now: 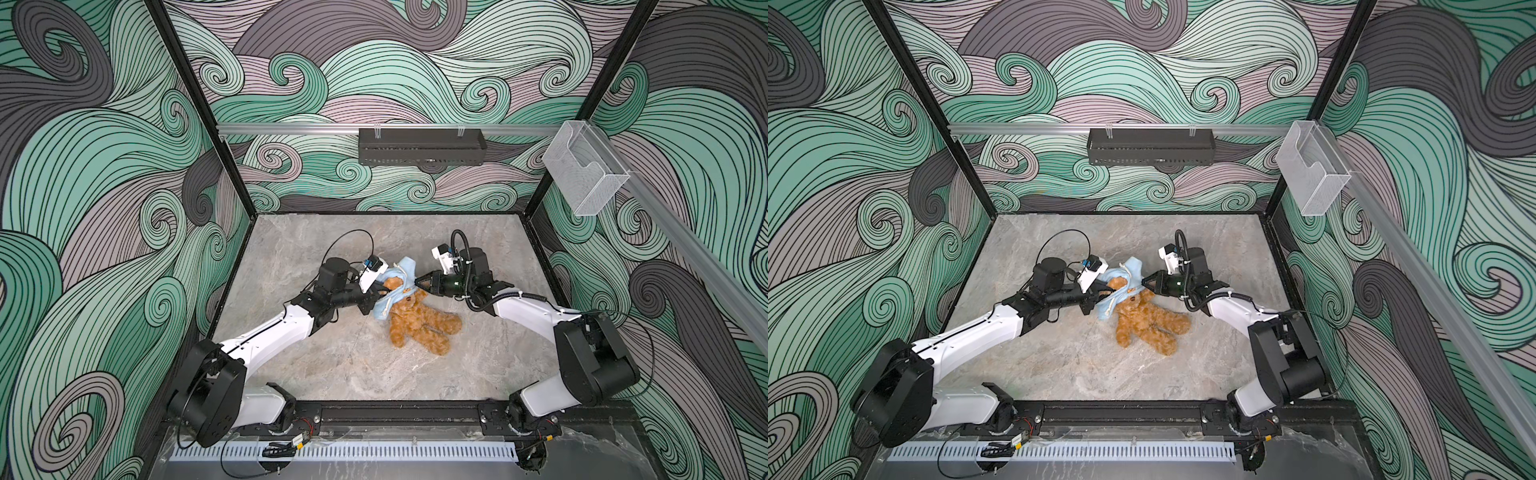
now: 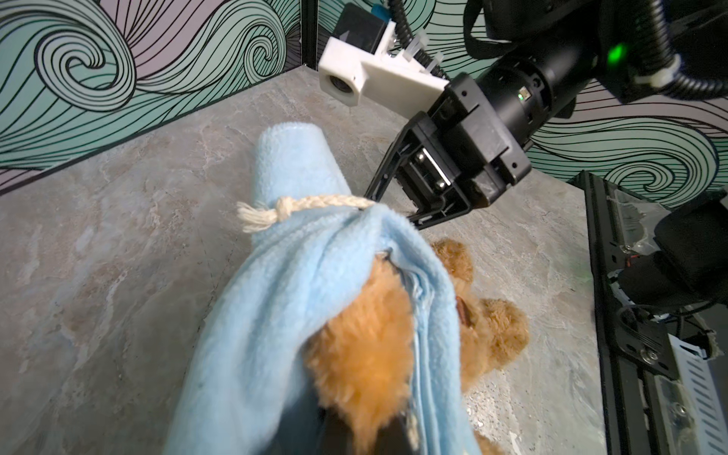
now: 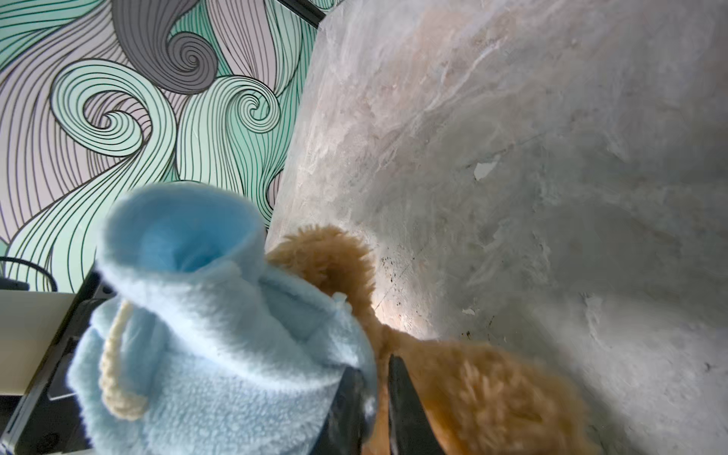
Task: Dress the teddy bear
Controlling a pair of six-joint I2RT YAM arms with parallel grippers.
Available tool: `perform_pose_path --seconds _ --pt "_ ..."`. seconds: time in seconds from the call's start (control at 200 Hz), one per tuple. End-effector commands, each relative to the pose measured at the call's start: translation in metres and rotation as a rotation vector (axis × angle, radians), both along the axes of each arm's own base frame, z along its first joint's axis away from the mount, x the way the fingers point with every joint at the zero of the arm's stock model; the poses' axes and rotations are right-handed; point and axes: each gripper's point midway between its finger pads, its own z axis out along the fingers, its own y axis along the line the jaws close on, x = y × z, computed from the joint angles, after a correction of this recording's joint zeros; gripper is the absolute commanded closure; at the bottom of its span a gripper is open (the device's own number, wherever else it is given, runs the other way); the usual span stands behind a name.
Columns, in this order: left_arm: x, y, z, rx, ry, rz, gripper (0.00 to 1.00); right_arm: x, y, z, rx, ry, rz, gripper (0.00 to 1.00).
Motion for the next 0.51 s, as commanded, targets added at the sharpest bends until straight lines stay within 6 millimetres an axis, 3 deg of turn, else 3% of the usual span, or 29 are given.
perform_pose_path --seconds 0.0,0.16,0.29,0.385,0.5 --pt "-0.001 -0.014 0.010 0.003 -0.027 -0.103 1.00 0.009 0.006 0.011 0.031 -0.012 -0.012 0.94" --pt "-0.006 -0.020 -0.004 0.046 0.015 -0.142 1.00 0.013 -0.003 -0.019 -0.110 0.062 -0.078 0.99" --pt "-0.004 -0.019 -0.022 0.079 0.068 -0.121 1.00 0.013 -0.009 -0.041 -0.177 0.127 -0.103 0.95" --pt "0.016 -0.011 -0.018 0.062 0.141 0.049 1.00 0.012 -0.017 -0.036 -0.253 0.088 -0.095 0.83" --pt "0.030 -0.006 -0.010 -0.044 0.265 0.214 1.00 0.009 -0.037 -0.010 -0.370 -0.063 -0.094 0.65"
